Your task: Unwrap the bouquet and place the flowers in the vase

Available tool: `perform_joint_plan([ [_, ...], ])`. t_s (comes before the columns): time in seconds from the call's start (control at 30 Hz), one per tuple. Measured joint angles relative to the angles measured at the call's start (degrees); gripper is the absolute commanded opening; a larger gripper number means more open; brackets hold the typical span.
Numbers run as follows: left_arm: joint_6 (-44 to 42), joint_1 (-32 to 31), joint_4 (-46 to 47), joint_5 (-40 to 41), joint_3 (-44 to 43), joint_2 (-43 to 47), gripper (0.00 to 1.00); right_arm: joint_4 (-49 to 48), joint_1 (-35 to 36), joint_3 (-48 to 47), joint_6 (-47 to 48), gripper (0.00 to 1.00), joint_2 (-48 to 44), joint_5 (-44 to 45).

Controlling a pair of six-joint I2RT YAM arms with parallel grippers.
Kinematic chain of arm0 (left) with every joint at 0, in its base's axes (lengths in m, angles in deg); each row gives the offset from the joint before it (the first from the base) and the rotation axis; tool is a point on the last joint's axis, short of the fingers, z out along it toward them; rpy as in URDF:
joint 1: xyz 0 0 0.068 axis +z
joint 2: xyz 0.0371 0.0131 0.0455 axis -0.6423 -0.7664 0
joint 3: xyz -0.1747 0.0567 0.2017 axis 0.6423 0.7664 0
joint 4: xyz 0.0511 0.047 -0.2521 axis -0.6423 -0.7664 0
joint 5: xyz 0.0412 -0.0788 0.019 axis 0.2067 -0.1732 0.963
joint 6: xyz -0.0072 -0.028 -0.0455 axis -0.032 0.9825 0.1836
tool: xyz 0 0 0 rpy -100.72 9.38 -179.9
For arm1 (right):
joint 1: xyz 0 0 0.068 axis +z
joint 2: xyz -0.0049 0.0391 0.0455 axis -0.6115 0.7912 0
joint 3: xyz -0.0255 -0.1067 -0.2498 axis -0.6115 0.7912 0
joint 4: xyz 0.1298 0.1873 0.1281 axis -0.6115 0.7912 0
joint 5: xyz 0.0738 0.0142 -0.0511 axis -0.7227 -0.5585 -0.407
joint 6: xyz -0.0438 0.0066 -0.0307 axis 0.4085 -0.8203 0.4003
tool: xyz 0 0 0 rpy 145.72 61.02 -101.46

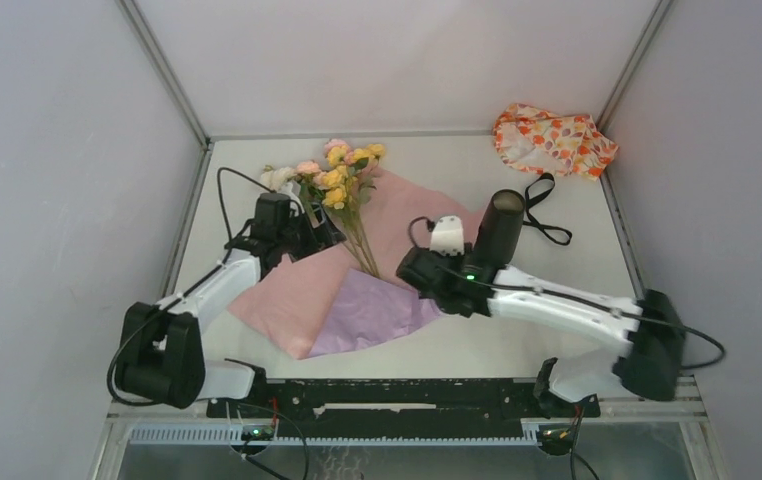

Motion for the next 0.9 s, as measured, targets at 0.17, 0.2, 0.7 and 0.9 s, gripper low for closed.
perform_joint_plan([
  [0.17,-0.28,-0.28,1.42,-0.22,-0.04,-5.57,0.85,-3.69,-0.98,-0.13,3.58,0.7,-17.27,-2.14],
  [0.2,-0.42,-0.28,1.79,-0.26,-0.04,-6.25,0.85,-4.33,-1.53,-0.13,4.28,0.7,-19.69,-2.43],
  [0.7,-1.64,-9.46,11.72,-7.96,2.56,-14.91,0.83,-12.2,-7.04,-0.13,11.87,0.67,-26.99,-9.46],
  [0.9,-1.05,-14.14,16.52,-12.9,4.33,-15.67,0.8,-13.86,-8.61,-0.13,13.4,0.67,-27.02,-12.04],
])
